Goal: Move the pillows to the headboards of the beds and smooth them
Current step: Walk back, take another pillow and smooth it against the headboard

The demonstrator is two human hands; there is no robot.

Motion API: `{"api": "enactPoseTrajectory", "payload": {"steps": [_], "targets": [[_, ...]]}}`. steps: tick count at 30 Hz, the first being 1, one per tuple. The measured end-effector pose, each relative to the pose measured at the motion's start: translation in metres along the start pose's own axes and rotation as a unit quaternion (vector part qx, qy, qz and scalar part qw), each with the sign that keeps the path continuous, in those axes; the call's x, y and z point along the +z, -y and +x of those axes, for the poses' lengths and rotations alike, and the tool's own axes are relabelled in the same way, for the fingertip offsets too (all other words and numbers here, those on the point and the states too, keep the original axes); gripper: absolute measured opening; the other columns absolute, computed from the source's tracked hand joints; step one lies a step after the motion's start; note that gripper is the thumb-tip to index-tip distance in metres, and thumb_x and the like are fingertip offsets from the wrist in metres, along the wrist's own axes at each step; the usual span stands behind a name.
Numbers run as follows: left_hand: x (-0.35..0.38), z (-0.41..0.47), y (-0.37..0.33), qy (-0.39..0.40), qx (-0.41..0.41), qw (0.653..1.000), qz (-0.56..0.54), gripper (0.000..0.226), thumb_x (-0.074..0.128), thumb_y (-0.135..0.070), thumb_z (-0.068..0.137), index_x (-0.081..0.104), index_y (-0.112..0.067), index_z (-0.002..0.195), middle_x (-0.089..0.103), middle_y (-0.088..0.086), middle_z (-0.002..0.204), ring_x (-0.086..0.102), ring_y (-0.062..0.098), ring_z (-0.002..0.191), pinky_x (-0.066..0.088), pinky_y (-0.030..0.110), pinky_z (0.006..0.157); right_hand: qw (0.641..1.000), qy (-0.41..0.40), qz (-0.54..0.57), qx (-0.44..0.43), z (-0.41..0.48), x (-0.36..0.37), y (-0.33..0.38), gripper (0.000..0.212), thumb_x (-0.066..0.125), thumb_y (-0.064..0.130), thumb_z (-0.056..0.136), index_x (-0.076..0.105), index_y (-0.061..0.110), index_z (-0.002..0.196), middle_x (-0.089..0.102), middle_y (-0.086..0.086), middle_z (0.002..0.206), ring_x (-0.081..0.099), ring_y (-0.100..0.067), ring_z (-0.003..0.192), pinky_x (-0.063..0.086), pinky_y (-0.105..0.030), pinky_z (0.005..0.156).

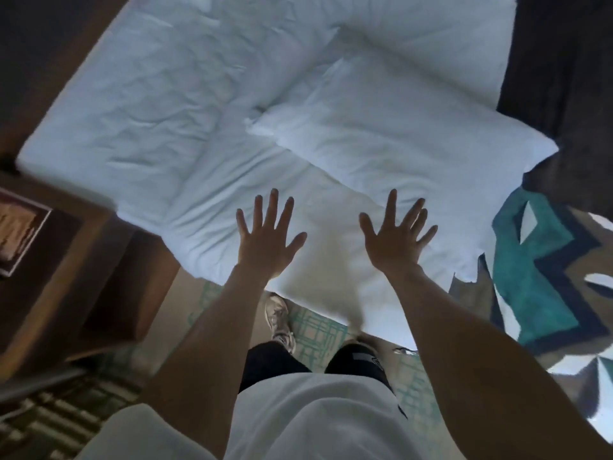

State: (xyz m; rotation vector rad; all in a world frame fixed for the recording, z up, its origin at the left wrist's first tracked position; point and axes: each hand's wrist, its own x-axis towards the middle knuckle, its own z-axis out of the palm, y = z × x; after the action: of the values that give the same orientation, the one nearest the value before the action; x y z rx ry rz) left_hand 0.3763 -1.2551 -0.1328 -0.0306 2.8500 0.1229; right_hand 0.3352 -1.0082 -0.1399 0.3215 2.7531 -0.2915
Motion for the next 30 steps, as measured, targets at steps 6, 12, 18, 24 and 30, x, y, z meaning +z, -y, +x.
{"api": "enactPoseTrajectory", "payload": {"steps": [6,12,18,24,30], "targets": [[-0.015,0.065,0.024,0.019,0.070,0.997,0.023,0.082,0.000,-0.073,0.093,-0.005,-0.032,0.163,-0.015,0.001,0.171,-0.005,0.034,0.158,-0.001,0.065,0.122,0.996,-0.019,0.029,0.085,0.016,-0.004,0.023,0.082,0.013,0.076,0.096,-0.020,0.037,0.159,-0.021,-0.022,0.167,-0.011,-0.037,0.157,-0.009,-0.062,0.122],[-0.033,0.132,0.004,0.011,0.138,0.990,0.029,0.080,0.010,-0.070,0.096,-0.001,-0.029,0.164,-0.014,0.003,0.171,-0.005,0.035,0.157,0.000,0.067,0.121,0.995,-0.050,0.004,0.082,0.046,-0.006,0.014,0.081,0.013,0.077,0.096,-0.019,0.037,0.159,-0.022,-0.024,0.166,-0.011,-0.039,0.156,-0.009,-0.063,0.122],[-0.049,0.201,-0.032,-0.008,0.175,0.984,0.039,0.078,0.022,-0.067,0.100,-0.001,-0.029,0.164,-0.015,0.003,0.171,-0.008,0.033,0.157,-0.001,0.065,0.121,0.992,-0.067,0.026,0.101,0.108,-0.019,0.003,0.081,0.015,0.076,0.096,-0.014,0.036,0.161,-0.020,-0.024,0.167,-0.009,-0.040,0.156,-0.006,-0.063,0.122],[-0.053,0.286,-0.074,0.032,0.172,0.983,0.050,0.076,0.020,-0.068,0.101,-0.007,-0.032,0.163,-0.018,0.000,0.170,-0.013,0.032,0.157,-0.004,0.064,0.122,0.993,-0.058,0.039,0.095,0.188,-0.033,-0.015,0.081,0.015,0.075,0.097,-0.015,0.036,0.161,-0.024,-0.021,0.167,-0.011,-0.037,0.157,-0.004,-0.060,0.123],[-0.041,0.376,-0.121,0.070,0.187,0.978,0.053,0.071,0.019,-0.066,0.102,-0.005,-0.036,0.163,-0.019,-0.004,0.170,-0.012,0.031,0.157,-0.003,0.064,0.122,0.990,-0.051,0.071,0.115,0.278,-0.047,-0.035,0.078,0.013,0.073,0.098,-0.006,0.035,0.163,-0.014,-0.016,0.170,-0.011,-0.032,0.157,-0.004,-0.061,0.124]]}}
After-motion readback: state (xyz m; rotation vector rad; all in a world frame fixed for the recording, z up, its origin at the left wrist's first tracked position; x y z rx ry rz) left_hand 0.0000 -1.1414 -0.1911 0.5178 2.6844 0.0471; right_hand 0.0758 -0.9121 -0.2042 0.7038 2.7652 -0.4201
